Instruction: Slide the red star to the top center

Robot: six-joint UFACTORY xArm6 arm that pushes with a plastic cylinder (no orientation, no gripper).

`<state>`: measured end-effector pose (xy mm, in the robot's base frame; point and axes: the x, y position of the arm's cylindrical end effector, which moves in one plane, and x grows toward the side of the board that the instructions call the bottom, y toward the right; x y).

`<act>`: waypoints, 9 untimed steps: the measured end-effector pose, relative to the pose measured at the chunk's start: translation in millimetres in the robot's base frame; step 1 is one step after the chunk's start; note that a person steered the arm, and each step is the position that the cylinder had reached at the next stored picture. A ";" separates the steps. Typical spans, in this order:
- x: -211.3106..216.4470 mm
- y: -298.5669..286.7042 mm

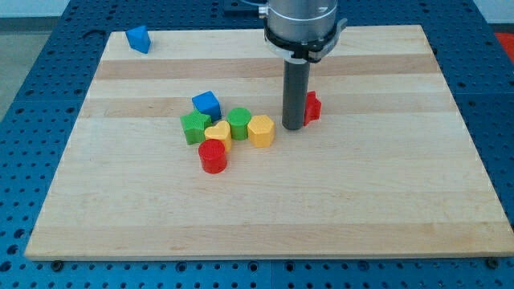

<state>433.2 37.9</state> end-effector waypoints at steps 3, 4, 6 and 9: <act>-76.2 36.7; -119.6 36.7; -86.1 31.2; -157.5 -39.7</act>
<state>275.7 -1.9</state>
